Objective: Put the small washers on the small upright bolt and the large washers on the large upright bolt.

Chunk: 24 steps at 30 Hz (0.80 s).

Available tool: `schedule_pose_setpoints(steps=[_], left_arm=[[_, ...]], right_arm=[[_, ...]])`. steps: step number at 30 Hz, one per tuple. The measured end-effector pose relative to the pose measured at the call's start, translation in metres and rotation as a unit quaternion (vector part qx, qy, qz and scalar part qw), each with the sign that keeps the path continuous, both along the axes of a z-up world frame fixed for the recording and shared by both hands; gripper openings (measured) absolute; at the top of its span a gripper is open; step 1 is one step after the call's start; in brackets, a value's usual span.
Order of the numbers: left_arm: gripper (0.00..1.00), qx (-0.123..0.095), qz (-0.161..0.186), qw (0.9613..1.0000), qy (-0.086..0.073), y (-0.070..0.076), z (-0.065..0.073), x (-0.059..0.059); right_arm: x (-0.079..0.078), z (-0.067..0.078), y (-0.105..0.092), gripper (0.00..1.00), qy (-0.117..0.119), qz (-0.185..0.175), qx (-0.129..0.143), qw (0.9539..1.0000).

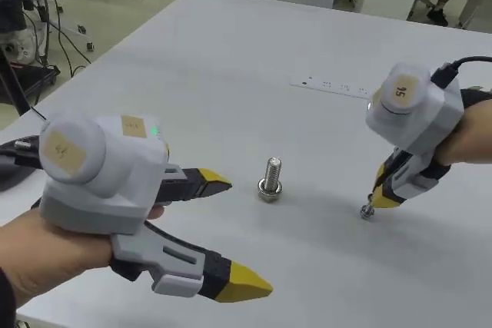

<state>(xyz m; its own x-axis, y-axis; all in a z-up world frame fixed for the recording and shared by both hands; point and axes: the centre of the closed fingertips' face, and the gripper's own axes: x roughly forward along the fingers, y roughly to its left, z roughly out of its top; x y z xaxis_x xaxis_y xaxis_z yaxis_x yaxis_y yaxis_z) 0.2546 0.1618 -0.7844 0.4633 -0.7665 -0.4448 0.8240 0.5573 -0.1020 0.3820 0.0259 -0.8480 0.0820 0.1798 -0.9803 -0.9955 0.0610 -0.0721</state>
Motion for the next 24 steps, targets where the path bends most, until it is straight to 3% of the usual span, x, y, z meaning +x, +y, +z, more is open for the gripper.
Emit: schedule_pose_setpoints(steps=[10,24], left_arm=[[0.80,0.001,0.001,1.0000,0.001,0.002,0.000,-0.001],[0.80,0.001,0.001,1.0000,0.001,0.002,0.000,-0.004]], right_arm=[[-0.002,-0.013,0.001,0.13,0.006,-0.005,-0.001,1.0000],[-0.004,-0.017,0.000,0.14,0.003,-0.003,-0.003,1.0000]])
